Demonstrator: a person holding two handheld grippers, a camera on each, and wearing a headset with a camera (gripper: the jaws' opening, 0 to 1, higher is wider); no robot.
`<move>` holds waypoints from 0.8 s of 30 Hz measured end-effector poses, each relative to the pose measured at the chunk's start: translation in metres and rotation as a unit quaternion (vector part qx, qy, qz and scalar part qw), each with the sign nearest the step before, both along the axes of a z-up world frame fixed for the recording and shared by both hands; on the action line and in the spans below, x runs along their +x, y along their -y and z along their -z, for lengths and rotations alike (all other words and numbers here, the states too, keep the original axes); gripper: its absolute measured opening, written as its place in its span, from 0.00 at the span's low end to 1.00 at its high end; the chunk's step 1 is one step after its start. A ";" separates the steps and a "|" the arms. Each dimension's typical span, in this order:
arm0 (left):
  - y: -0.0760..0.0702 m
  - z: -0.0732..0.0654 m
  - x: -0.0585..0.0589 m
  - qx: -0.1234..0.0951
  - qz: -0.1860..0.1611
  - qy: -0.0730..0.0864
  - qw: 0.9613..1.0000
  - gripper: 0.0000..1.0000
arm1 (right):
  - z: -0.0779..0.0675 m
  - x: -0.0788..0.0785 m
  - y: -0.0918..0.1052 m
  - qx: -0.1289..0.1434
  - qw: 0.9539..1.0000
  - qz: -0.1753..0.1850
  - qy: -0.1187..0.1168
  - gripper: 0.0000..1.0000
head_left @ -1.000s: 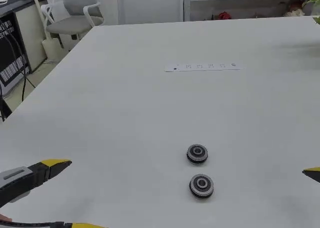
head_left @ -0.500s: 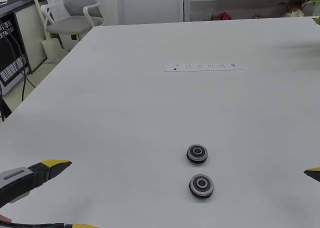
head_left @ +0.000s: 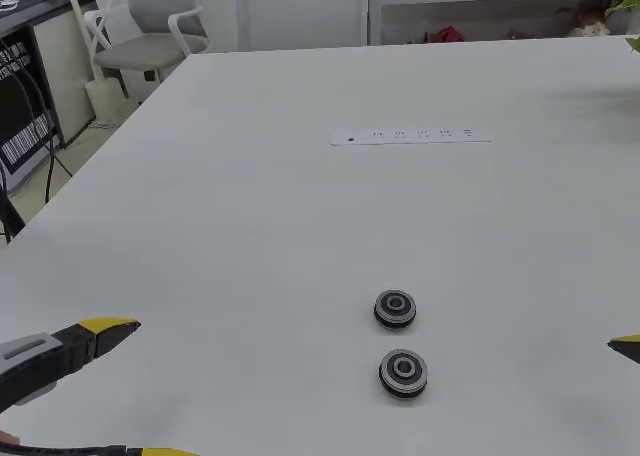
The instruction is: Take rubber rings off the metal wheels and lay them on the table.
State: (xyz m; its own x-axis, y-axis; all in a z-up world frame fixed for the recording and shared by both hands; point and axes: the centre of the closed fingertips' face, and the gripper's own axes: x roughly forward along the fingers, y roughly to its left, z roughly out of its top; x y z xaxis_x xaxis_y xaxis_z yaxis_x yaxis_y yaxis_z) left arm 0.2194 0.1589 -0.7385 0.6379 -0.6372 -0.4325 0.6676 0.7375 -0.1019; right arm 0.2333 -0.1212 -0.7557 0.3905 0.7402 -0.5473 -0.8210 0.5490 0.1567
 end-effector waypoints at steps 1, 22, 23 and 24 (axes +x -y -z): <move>0.000 -0.001 0.000 0.001 0.000 0.001 1.000 1.00 | 0.000 0.001 0.001 -0.003 1.000 0.000 0.004 1.00; 0.005 -0.016 0.003 0.003 0.007 0.014 1.000 1.00 | 0.003 0.002 0.001 -0.009 1.000 -0.006 0.002 1.00; 0.005 -0.016 0.003 0.004 0.008 0.015 1.000 1.00 | 0.004 0.002 0.001 -0.010 1.000 -0.006 0.001 1.00; 0.004 -0.016 0.004 0.006 0.009 0.016 1.000 1.00 | 0.004 0.002 0.001 -0.010 1.000 -0.007 0.000 1.00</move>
State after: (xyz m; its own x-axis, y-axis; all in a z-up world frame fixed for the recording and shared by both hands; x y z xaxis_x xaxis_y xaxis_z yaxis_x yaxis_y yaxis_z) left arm 0.2230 0.1549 -0.7222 0.6396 -0.6441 -0.4196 0.6837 0.7262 -0.0725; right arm 0.2357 -0.1224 -0.7595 0.3807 0.7339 -0.5625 -0.8286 0.5408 0.1449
